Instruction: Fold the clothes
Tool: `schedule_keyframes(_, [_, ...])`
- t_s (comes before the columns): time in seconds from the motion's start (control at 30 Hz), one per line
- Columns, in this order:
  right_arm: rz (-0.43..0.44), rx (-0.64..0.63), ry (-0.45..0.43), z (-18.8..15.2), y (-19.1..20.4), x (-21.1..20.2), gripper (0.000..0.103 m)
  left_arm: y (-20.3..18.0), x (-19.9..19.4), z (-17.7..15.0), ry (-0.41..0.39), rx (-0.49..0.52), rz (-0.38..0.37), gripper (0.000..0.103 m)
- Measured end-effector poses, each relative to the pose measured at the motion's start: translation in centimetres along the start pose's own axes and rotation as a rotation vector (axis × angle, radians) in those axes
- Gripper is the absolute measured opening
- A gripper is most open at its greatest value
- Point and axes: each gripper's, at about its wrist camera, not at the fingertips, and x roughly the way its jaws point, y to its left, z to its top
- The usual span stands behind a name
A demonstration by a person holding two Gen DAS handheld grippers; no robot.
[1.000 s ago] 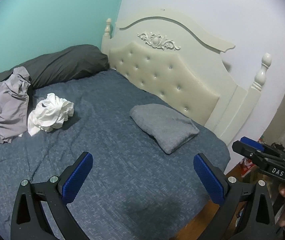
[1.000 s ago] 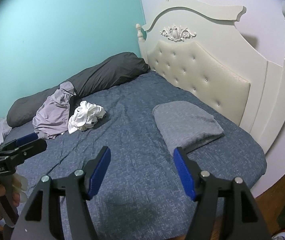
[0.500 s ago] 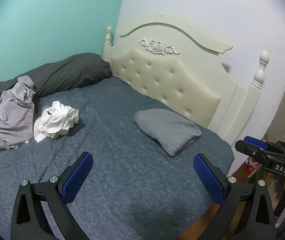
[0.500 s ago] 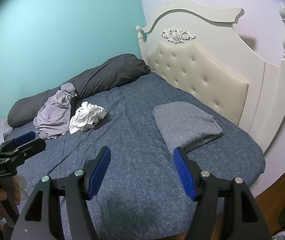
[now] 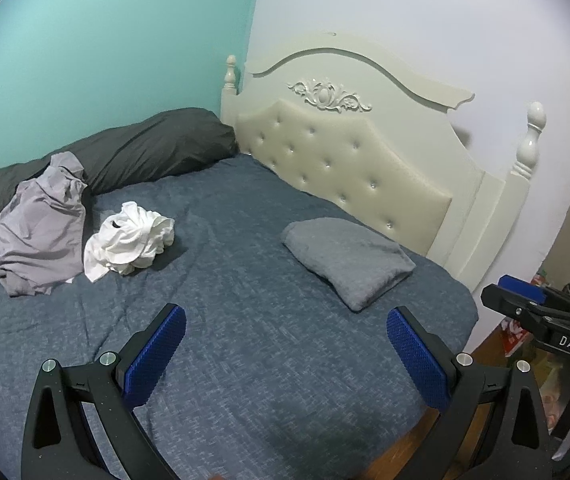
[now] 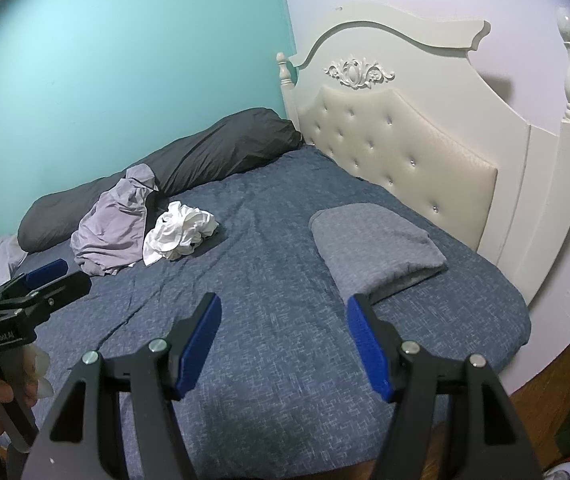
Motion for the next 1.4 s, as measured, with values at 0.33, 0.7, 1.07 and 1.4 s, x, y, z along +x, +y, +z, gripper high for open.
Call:
schedule_keyframes(0.33, [-0.001,-0.001,0.000,-0.6,0.4,-0.6,0.066,-0.2,-0.4,-0.3,0.008,0.001,-0.009,0.103])
schedule_keyframes(0.7, [0.003,0.000,-0.008,-0.8,0.7,-1.1,0.066,-0.7,-0.8,-0.5,-0.005,0.010,-0.007,0.103])
schedule_keyframes(1.07, [-0.012,0.001,-0.002,-1.2,0.5,-1.1,0.066,-0.8,-1.0,-0.8,-0.011,0.021,-0.011,0.103])
schedule_keyframes(1.4, [-0.040,0.005,0.011,-2.2,0.5,-1.3,0.067,-0.7,-1.4,-1.1,-0.004,0.027,-0.014,0.103])
